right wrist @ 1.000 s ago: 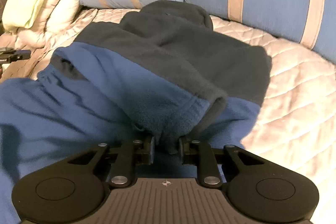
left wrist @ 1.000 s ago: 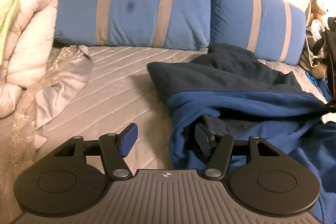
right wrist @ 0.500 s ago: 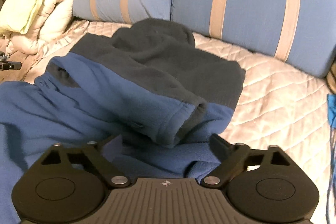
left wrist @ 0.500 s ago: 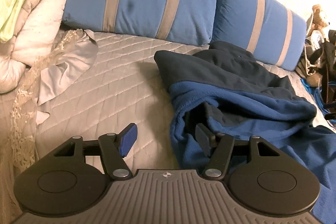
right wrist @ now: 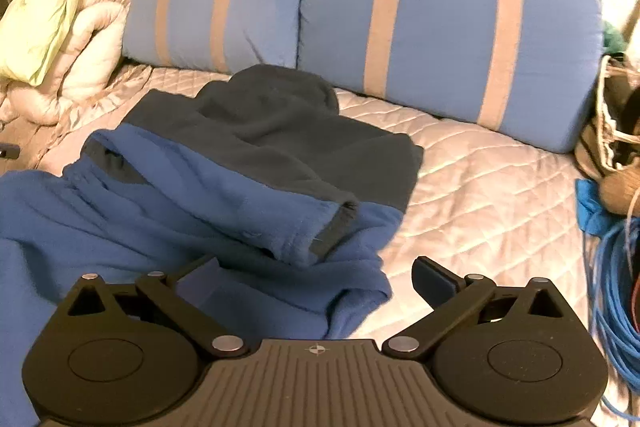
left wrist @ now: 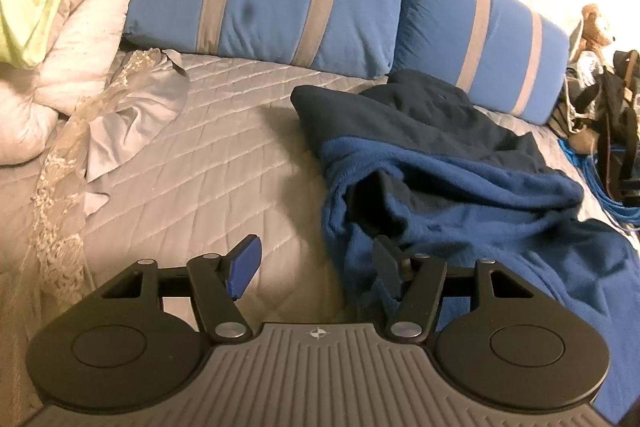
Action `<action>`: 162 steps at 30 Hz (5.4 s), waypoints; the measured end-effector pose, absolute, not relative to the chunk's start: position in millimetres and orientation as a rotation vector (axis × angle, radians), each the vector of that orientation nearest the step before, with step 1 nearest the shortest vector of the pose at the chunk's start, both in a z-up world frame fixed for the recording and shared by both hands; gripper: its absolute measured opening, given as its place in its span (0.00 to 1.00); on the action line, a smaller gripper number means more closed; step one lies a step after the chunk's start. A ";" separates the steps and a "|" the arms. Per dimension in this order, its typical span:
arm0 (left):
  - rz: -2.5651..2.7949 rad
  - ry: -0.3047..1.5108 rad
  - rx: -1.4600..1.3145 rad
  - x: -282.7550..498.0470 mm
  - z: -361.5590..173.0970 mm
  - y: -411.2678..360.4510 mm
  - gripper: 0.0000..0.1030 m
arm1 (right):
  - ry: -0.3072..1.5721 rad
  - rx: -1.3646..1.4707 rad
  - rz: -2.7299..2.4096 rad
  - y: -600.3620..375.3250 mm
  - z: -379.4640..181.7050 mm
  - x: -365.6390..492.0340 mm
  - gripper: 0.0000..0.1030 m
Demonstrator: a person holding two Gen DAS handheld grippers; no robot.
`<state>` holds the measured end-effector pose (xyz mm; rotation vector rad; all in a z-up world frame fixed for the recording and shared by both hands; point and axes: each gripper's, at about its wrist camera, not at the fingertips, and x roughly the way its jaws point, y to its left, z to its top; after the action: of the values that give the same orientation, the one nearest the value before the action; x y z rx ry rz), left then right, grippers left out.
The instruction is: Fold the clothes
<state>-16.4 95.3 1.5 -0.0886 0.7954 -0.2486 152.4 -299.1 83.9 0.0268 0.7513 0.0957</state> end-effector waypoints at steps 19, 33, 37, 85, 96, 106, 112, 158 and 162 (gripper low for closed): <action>-0.243 0.785 -0.106 -46.9 1.9 95.0 0.62 | 0.807 -0.225 -0.262 -246.4 99.8 132.6 1.00; -0.307 0.765 -0.206 -74.2 2.3 97.4 0.62 | 0.763 -0.124 -0.243 -258.0 97.2 107.9 1.00; -0.392 0.763 -0.335 -91.0 -7.7 106.2 0.62 | 0.729 0.016 -0.163 -277.4 93.3 88.6 1.00; -0.724 0.780 -0.658 -126.0 -33.9 121.3 0.08 | 0.759 0.718 0.387 -283.0 -28.7 -41.2 0.12; -0.595 0.767 -0.725 -116.9 27.3 142.6 0.07 | 0.639 0.926 0.408 -308.7 82.6 -53.1 0.08; -0.516 0.860 -0.616 -101.4 16.3 121.8 0.15 | 0.692 0.881 0.245 -321.1 89.4 -16.8 0.08; -0.438 0.860 -0.620 -110.7 -0.5 126.4 0.43 | 0.727 0.787 0.153 -334.5 88.0 6.7 0.08; -0.677 0.760 -0.821 -142.7 -39.2 121.0 0.17 | 0.762 0.967 0.572 -321.3 -54.7 1.3 0.46; -0.555 0.781 -0.780 -146.3 -13.9 114.8 0.17 | 0.741 0.821 0.479 -301.5 -9.8 -16.7 0.15</action>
<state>-146.3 114.8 -13.9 -0.7798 0.7813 -0.5554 -16.7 -301.5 -9.8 0.8212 0.7409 0.4794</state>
